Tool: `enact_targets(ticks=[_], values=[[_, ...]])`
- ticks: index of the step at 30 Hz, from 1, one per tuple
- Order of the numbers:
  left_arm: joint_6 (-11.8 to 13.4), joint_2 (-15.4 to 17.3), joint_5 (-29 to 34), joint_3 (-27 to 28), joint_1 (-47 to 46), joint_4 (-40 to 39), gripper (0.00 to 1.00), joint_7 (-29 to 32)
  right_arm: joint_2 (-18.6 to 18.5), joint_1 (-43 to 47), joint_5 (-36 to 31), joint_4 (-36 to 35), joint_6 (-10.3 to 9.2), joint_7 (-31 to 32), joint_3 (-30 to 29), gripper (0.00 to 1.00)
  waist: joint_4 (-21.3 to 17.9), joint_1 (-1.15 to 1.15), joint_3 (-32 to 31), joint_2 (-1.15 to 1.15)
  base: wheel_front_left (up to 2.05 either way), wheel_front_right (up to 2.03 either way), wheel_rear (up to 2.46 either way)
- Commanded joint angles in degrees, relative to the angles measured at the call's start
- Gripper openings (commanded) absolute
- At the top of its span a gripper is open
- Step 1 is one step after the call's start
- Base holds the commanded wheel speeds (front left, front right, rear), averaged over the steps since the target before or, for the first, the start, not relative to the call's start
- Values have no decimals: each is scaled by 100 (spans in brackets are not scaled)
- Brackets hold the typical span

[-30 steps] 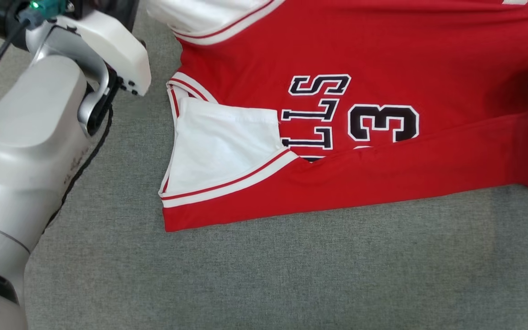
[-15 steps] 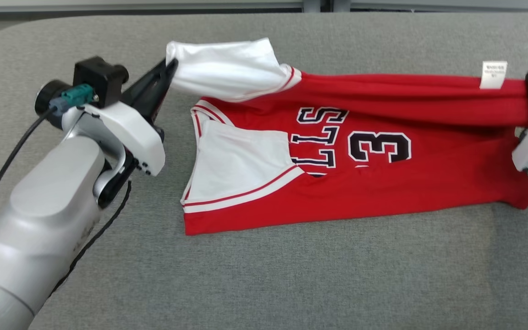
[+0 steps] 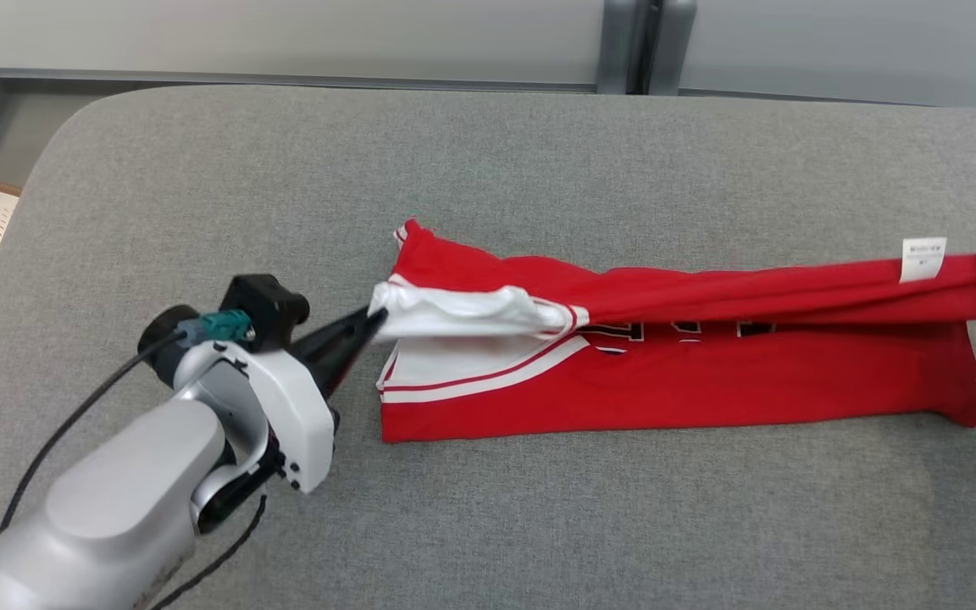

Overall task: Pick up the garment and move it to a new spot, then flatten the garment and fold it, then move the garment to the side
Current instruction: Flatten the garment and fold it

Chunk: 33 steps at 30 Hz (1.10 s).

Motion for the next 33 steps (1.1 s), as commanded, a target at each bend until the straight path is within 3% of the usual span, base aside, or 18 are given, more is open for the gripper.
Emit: enact_targets(ticks=[1, 12, 13, 14, 16, 19, 20, 27, 29, 31, 33], values=[[34, 25, -27, -10, 67, -29, 0, 18, -84, 89, 53, -69, -13, 43, 52, 0, -11, 0, -5, 0, 0, 0, 0], [192, 24, 140, -278, 365, -34, 2, 55, -586, 523, 486, -671, -13, 606, 717, 0, -167, 0, -16, 0, 0, 0, 0], [185, 15, 167, -318, 388, -6, 25, 68, -613, 561, 541, -693, -13, 673, 749, 0, -183, 0, -21, 0, 0, 0, 0], [169, 9, 172, -365, 416, 21, 43, 106, -636, 601, 608, -737, -13, 742, 792, 25, -196, 0, -26, 0, 0, 0, 0], [146, 13, 169, -436, 442, 67, 100, 178, -716, 625, 680, -800, -13, 819, 845, 100, -216, 0, -35, 0, 0, 0, 0], [217, 1, 200, -475, 469, 154, 100, 171, -755, 679, 914, -753, -12, 1054, 862, 100, -265, 0, -66, 0, 0, 0, 0], [384, -27, 156, -316, 422, 228, 100, -33, -792, 557, 949, -642, -12, 896, 731, 100, -269, 0, -91, 0, 0, 0, 0], [794, -159, -63, 273, 395, 362, 100, -794, -573, 478, 1023, -695, -12, 105, 366, 100, -249, 0, -234, 0, 0, 0, 0], [937, -263, -238, 731, 565, 303, 100, -1017, -368, 550, 947, -811, -11, -312, 252, 100, -247, 0, -327, 0, 0, 0, 0], [981, -294, -283, 907, 639, 266, 100, -1047, -317, 588, 923, -837, -11, -416, 191, 100, -245, 0, -360, 0, 0, 0, 0], [1060, -379, -267, 1440, 741, 52, 100, -1084, -201, 680, 867, -891, -12, -560, 20, 100, -234, 0, -424, 0, 0, 0, 0]])
